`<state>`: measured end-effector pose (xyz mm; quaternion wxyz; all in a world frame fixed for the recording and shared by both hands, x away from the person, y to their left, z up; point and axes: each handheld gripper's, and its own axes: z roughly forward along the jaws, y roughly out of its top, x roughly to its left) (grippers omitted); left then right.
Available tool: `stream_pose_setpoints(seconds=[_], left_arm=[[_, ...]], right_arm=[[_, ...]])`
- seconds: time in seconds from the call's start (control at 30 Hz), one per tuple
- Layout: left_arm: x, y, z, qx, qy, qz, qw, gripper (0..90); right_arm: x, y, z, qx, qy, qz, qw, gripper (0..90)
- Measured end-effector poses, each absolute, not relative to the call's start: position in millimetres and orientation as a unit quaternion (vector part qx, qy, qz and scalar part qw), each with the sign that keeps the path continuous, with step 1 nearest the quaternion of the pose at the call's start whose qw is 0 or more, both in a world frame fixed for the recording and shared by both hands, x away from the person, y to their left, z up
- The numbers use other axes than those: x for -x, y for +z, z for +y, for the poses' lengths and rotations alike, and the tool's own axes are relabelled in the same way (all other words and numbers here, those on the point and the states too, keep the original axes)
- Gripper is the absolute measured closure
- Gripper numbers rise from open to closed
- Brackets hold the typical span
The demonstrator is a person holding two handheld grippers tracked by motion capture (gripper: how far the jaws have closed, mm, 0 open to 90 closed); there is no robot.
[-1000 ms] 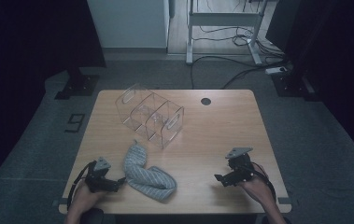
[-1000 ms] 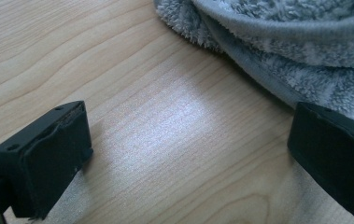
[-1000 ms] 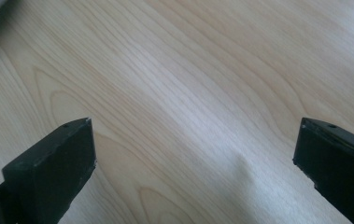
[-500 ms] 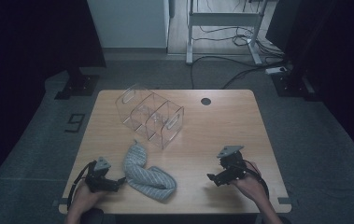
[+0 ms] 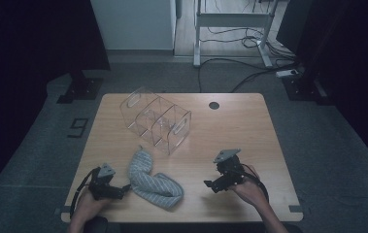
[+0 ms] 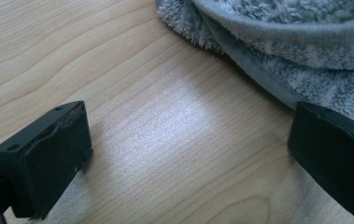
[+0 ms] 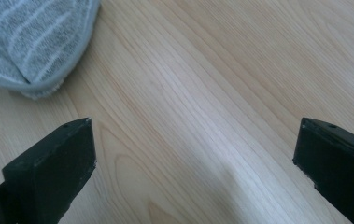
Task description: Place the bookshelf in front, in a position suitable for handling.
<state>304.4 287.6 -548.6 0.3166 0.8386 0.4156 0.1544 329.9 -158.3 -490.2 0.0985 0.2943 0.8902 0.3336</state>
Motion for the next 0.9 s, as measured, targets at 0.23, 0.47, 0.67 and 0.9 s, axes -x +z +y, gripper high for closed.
stream_pose_setpoints(seconds=[0.23,0.47,0.67,0.9], left_arm=[[-304,-549,288,-0.838,0.154,0.416,0.317,0.0],[-304,-549,288,-0.838,0.155,0.416,0.317,0.0],[-304,-549,288,-0.838,0.155,0.416,0.317,0.0],[-305,-549,288,-0.839,0.154,0.415,0.316,0.0]], right_arm=[[-333,-487,-140,-0.284,0.343,0.891,0.088,0.0],[-336,-486,-122,-0.273,0.354,0.891,0.078,0.0],[-338,-486,-105,-0.263,0.357,0.894,0.069,0.0],[-339,-487,-86,-0.247,0.356,0.899,0.063,0.0]])
